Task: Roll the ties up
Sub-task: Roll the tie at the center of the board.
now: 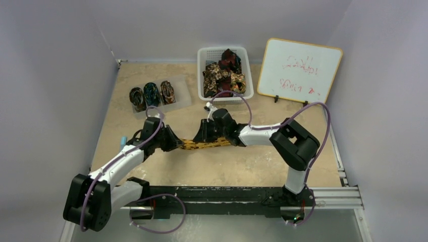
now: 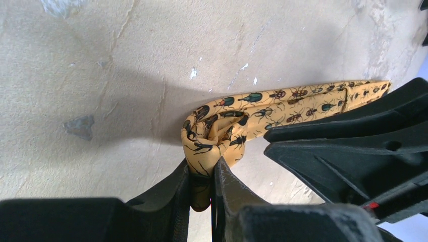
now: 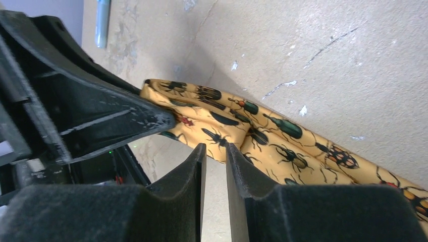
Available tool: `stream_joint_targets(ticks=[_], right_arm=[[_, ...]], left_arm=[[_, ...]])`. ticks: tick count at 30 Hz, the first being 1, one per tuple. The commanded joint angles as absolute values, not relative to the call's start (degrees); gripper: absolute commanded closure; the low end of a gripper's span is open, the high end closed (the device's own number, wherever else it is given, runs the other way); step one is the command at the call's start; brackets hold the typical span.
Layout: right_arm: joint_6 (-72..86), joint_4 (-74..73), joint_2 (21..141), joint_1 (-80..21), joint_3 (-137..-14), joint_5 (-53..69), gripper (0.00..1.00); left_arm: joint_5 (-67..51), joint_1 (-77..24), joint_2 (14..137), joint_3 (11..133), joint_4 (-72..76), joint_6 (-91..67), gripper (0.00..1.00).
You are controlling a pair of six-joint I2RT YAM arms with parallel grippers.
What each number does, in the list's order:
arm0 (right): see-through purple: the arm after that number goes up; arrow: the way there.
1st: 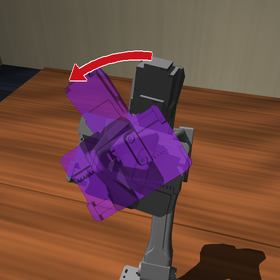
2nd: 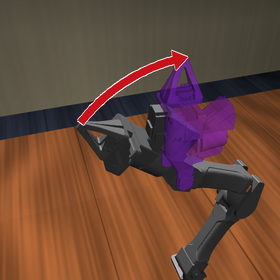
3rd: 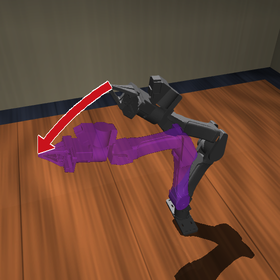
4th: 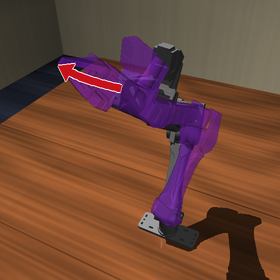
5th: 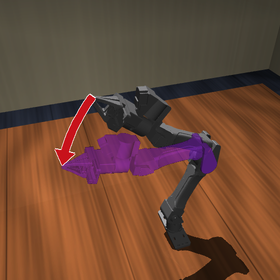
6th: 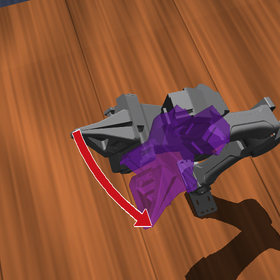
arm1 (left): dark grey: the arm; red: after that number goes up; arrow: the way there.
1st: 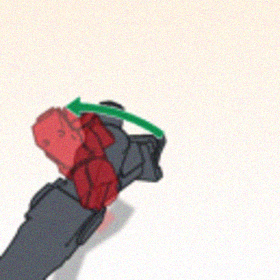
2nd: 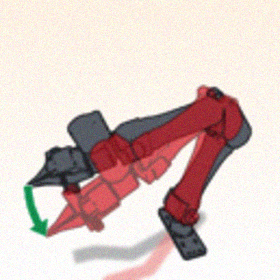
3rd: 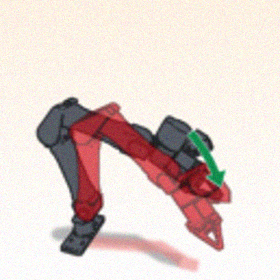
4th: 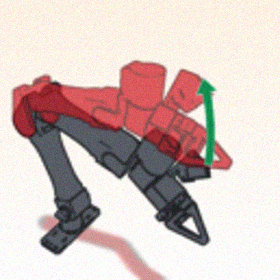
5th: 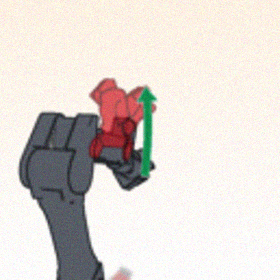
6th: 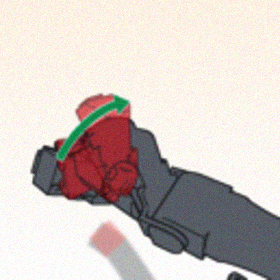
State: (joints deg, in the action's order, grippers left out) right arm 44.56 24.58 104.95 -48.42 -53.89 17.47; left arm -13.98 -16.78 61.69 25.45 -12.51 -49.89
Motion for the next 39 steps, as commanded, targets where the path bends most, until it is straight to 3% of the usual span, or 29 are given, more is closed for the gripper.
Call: stream_joint_targets(ticks=[1,15,21,39], right_arm=[[41.7,22.9,103.9,-48.4,-55.7,15.4,0.76],[39.9,23.6,112.3,-48.8,-60.8,27.8,0.76],[37.4,19.4,107.7,-46.9,-60.5,21.9,0.76],[38.8,17.4,89.3,-40.0,-47.3,9.1,0.76]], left_arm=[[-10.3,-17.5,59.7,29.6,-16.2,-48.6,0.86],[-5.9,-18.7,60.0,32.8,-20.1,-47.5,0.87],[-2.9,-20.4,61.2,35.2,-23.0,-46.7,0.87],[23.8,-37.6,74.3,51.5,-41.8,-56.5,0.87]])
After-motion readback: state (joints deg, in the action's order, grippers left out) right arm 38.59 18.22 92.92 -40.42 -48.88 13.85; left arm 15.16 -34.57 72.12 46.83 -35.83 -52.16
